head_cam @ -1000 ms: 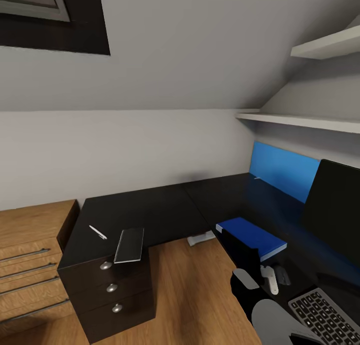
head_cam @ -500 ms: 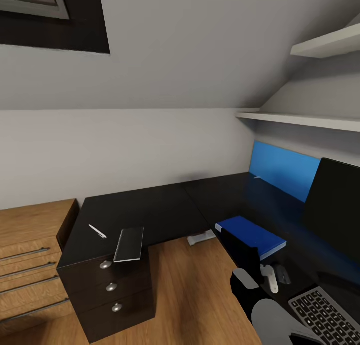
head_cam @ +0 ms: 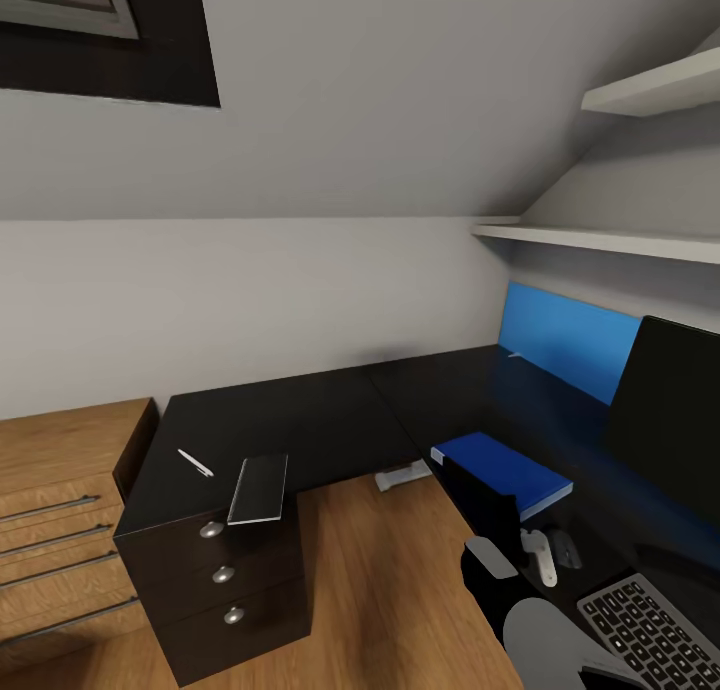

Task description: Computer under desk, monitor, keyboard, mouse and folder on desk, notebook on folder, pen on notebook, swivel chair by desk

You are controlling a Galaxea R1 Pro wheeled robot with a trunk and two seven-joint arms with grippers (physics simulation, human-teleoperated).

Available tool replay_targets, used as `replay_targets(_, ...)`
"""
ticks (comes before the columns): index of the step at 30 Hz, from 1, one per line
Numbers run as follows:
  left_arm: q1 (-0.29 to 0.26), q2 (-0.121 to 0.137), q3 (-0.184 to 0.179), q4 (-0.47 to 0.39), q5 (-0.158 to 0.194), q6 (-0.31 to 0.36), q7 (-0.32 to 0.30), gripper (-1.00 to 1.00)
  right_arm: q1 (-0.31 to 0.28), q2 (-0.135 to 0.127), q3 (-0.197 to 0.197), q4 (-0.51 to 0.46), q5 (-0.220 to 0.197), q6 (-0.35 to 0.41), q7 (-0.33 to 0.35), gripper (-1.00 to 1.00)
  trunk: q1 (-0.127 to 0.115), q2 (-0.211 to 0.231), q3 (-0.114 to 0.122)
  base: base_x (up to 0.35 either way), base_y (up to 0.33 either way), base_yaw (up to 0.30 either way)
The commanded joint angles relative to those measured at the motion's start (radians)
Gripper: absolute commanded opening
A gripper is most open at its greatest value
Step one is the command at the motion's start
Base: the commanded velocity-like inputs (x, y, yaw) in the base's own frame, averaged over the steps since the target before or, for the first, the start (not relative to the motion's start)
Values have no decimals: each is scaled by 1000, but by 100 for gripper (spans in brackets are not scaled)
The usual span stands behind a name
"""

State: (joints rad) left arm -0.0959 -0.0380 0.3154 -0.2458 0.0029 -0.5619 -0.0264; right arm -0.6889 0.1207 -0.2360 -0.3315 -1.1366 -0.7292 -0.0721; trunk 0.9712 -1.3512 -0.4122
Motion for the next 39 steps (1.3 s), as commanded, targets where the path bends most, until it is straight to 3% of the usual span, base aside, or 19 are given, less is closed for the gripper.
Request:
replay_targets(1,-1,0,4,0,0,-3,-3,100,0,0,0,2,-32,-4,-6,-100,0,-1,-1,0,0,0)
replay_targets(2,-1,0,4,0,0,-3,-3,100,0,0,0,2,-32,-4,-6,-100,0,-1,-1,0,0,0)
replay_targets(3,-1,0,4,0,0,-3,-3,100,0,0,0,2,-32,-4,-6,100,0,-1,-1,0,0,0)
replay_targets(17,-1,0,4,0,0,-3,-5,100,0,-3,0,2,-32,-4,-5,100,0,-1,-1,0,0,0)
replay_targets(39,-1,0,4,0,0,-3,-7,100,0,-4,1,2,-32,-4,-5,100,-84,153,68,0,0,0)
